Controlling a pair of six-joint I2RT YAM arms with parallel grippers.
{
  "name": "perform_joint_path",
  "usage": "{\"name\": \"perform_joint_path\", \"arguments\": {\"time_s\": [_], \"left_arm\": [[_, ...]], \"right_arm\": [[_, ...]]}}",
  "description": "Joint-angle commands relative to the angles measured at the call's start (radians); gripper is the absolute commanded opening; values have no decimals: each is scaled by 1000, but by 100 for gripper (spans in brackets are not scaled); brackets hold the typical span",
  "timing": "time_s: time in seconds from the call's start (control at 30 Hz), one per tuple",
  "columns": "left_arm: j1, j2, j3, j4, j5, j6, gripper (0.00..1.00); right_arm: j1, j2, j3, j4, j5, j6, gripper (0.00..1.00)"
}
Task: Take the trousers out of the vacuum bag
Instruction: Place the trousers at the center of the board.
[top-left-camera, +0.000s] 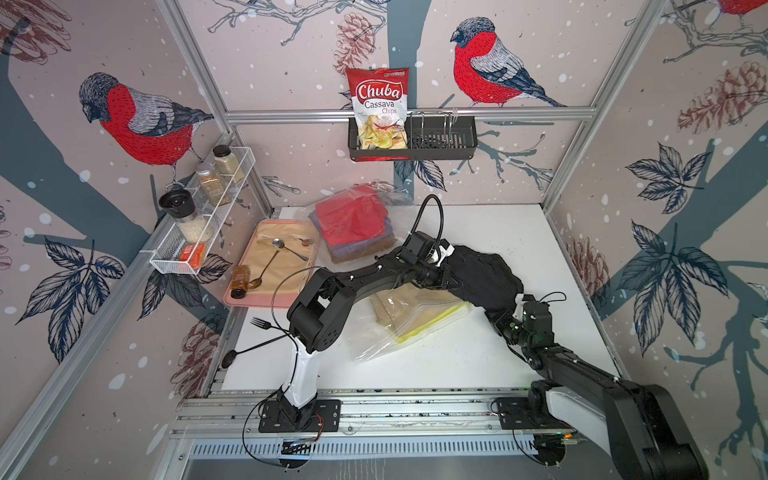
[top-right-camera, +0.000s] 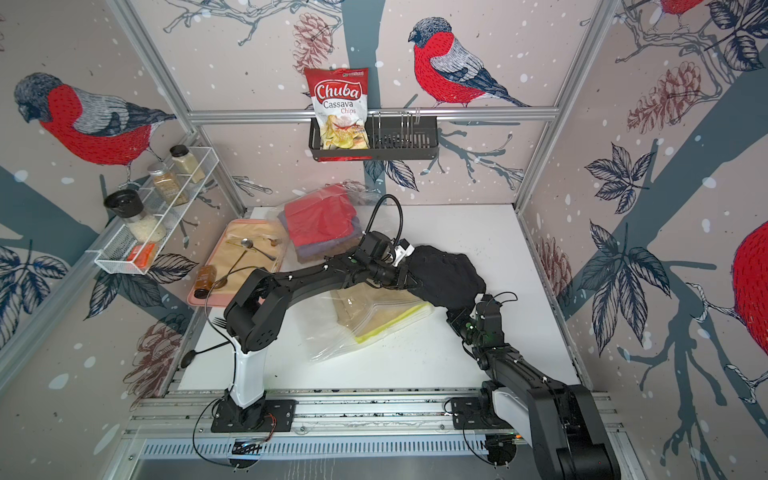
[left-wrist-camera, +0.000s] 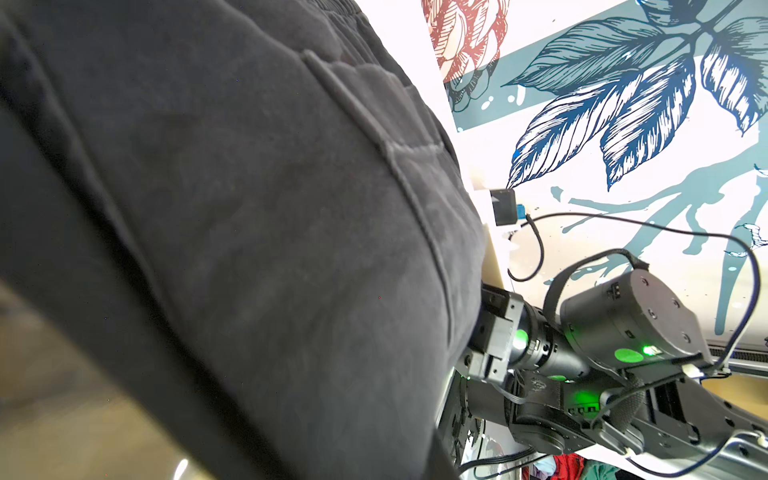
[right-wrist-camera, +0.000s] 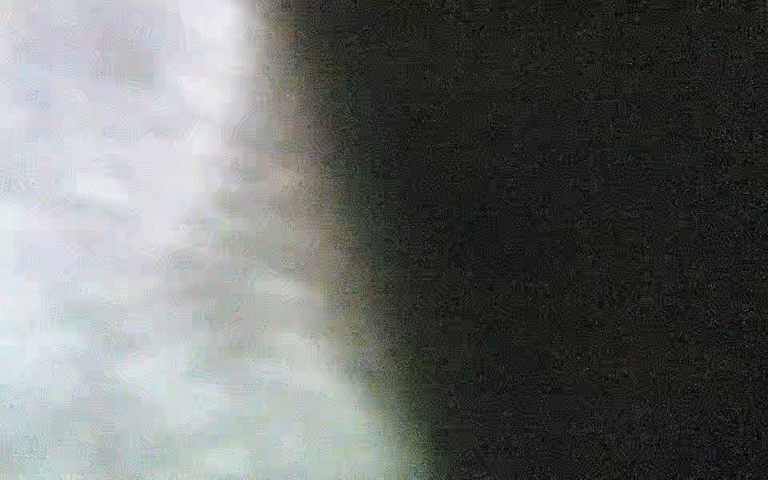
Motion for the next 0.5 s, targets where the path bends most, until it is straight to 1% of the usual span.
{"name": "perform_joint_path", "arguments": {"time_s": [0.0, 0.03, 0.13, 0.2, 0.3, 0.33, 0.37, 0.47], "left_arm": [[-3, -2, 11, 30, 12, -5, 31], [-2, -6, 13, 24, 10, -2, 35], [11, -30, 11, -1, 0, 9, 53], [25, -58, 1, -18, -7, 17, 71], [43, -97, -10, -56, -28, 43, 91], [47, -105, -12, -64, -32, 49, 96], [51, -110, -14, -73, -35, 54, 98], [58, -105, -22, -81, -36, 61, 99]], "right_arm": [[-12, 36, 21, 61, 65, -16, 0], [-21, 46, 25, 60, 68, -22, 0], [-54, 90, 42, 53, 70, -52, 0], [-78, 121, 49, 47, 73, -75, 0], [-115, 156, 59, 48, 76, -108, 0], [-125, 165, 67, 40, 84, -121, 0], [-134, 171, 78, 28, 102, -136, 0], [-157, 179, 127, -30, 154, -168, 0]]}}
